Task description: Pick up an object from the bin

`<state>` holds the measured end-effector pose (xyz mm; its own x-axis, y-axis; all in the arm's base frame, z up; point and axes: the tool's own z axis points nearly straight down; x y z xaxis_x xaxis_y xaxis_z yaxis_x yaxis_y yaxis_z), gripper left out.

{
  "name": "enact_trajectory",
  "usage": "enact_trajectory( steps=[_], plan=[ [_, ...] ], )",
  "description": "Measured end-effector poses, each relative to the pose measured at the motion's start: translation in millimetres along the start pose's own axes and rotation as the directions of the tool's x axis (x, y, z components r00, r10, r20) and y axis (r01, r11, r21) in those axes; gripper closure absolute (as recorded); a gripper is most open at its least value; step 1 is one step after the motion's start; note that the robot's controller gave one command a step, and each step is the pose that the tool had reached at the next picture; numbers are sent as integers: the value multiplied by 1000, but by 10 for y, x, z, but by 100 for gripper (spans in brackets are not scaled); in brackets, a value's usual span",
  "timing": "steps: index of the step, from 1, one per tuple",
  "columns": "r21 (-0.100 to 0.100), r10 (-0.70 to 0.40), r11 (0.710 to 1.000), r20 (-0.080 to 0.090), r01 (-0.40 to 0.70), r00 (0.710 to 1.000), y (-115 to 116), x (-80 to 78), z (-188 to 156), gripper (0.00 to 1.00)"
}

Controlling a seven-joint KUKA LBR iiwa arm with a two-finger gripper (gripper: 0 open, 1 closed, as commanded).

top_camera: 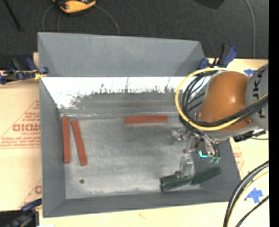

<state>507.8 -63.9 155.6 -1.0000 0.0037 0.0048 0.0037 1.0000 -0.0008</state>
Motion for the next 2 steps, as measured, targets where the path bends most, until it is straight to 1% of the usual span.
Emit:
enact_trajectory(
  steps=[1, 2],
  plan=[
    [1, -2, 1000, 8, 2, 1000, 1, -19, -42, 0],
    [1, 0, 1000, 16, 0, 1000, -273, 138, 425, 0]
  ],
)
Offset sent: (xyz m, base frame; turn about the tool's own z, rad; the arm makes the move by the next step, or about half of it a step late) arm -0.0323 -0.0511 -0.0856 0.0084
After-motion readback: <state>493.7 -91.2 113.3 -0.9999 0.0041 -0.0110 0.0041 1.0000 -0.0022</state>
